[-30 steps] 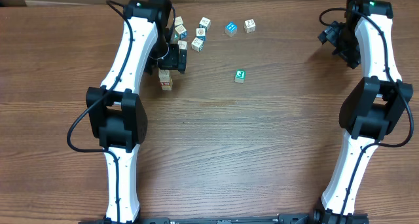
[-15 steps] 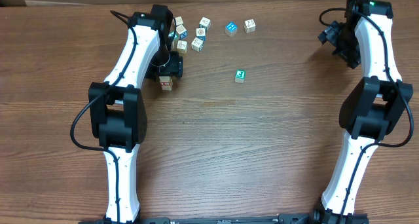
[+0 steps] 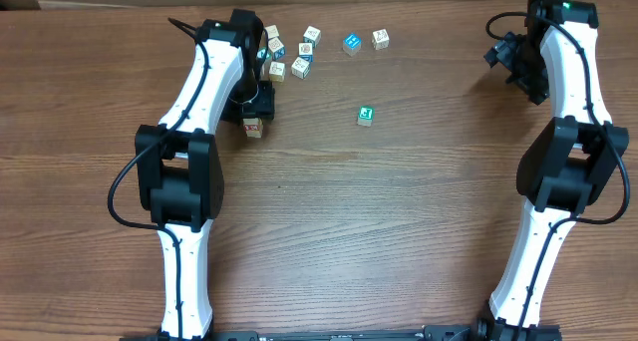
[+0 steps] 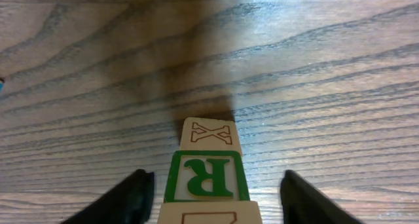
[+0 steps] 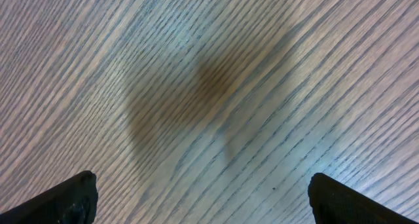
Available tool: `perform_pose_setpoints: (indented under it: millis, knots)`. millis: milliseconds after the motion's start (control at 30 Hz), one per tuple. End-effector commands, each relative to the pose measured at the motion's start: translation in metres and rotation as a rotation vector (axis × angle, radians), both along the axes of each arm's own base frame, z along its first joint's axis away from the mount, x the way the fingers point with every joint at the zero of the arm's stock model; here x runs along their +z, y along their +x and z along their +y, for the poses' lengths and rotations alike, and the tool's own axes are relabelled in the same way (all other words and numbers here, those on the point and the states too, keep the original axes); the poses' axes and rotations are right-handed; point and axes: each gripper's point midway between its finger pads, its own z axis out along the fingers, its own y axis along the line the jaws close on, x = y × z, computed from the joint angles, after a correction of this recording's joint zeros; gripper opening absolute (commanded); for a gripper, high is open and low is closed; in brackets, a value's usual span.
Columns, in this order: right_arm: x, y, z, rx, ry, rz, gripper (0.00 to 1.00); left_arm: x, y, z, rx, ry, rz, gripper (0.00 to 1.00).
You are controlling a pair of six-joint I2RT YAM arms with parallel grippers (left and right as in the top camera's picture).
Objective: Form a tower
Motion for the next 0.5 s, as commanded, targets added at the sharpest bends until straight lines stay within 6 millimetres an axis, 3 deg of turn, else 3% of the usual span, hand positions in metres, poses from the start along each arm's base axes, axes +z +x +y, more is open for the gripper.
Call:
perform_pose_setpoints:
  millis: [0,133,467]
  knots:
    - [0.0274,0.003,-0.0027,-0.003,-0.014,-0.057,1.0,0.0123,0.0008,0.0001,-0.005,0.002,-0.027,0.51]
    - [0.0274,0.003,-0.0027,-0.003,-0.014,-0.057,1.0,0.0123,0.0009,0.0001,-0.005,0.001,-0.027,0.37]
    - [0.0274,0.003,-0.0027,-0.003,-0.014,-0.057,1.0,0.0124,0.0019,0.0071,-0.005,0.042,-0.034,0.29]
